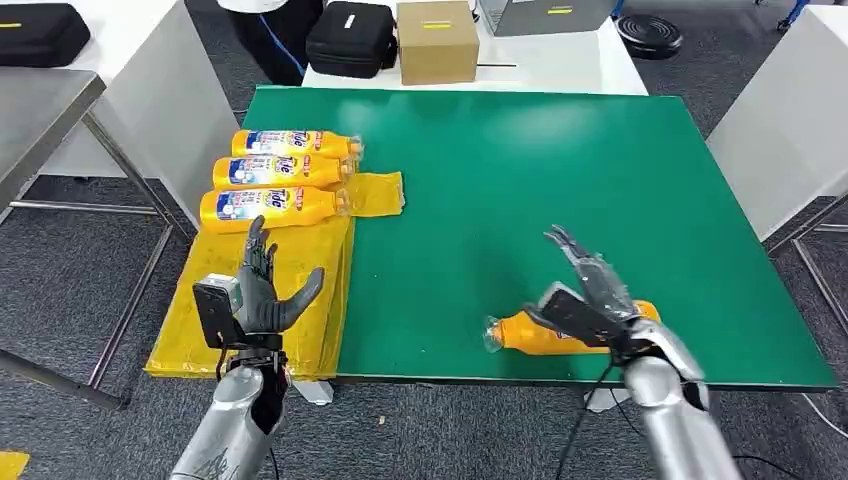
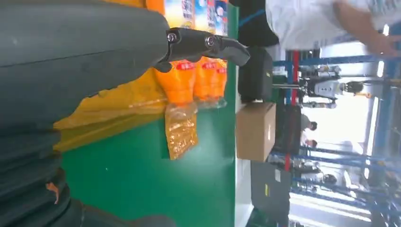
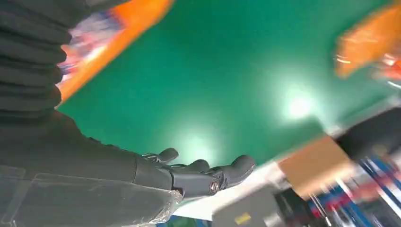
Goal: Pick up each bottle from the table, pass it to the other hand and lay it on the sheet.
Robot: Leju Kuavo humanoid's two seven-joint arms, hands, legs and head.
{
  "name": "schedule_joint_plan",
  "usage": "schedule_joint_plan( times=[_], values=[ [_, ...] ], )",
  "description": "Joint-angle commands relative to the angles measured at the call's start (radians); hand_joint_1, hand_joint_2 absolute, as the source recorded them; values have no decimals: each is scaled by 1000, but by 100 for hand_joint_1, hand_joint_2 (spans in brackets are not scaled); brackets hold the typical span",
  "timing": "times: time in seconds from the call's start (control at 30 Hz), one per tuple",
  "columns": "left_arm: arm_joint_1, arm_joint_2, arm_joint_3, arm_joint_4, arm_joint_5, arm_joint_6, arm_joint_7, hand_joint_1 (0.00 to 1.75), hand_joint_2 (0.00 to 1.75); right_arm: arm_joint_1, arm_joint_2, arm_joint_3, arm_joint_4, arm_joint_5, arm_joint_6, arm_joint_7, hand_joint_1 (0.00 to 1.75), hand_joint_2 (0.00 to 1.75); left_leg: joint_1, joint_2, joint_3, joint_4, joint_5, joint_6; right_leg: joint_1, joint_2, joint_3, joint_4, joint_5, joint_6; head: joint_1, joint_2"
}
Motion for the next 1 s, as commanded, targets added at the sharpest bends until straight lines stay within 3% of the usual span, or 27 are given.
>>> schedule_joint_plan(
  times=[0.03, 0.27, 0.7, 0.87, 1.0],
  values=[
    [-17, 25, -26, 23, -9, 41, -7, 0, 175, 2, -170, -8, -15, -11, 73, 35, 0, 175, 1, 3, 5, 1, -3, -2, 1, 2, 5, 0, -2, -2, 0, 0],
    [-30, 41, -38, 31, -21, 60, -25, 0, 175, 54, -316, -83, -39, -88, 209, -4, 0, 175, 1, -1, 5, 1, -3, -1, 1, -2, 5, 1, -3, -1, 0, 0],
    [-33, 41, -42, 36, -18, 58, -25, 0, 175, 53, -311, -78, -43, -88, 214, 4, 0, 175, 1, 3, 3, -1, -2, 0, 1, 1, 2, -1, -1, -1, 0, 0],
    [-58, 44, -65, 62, -15, 65, -34, 0, 175, 153, -383, -102, -71, -119, 281, -4, 0, 175, 1, 0, 5, 0, -3, -1, 2, -2, 5, 0, -3, -2, 0, 0],
    [-72, 40, -89, 87, -20, 94, -46, 0, 175, 140, -342, -52, -14, -85, 282, -7, 0, 175, 2, 1, 8, 0, -4, -1, 2, -1, 8, -1, -3, -2, 0, 0]
  ],
)
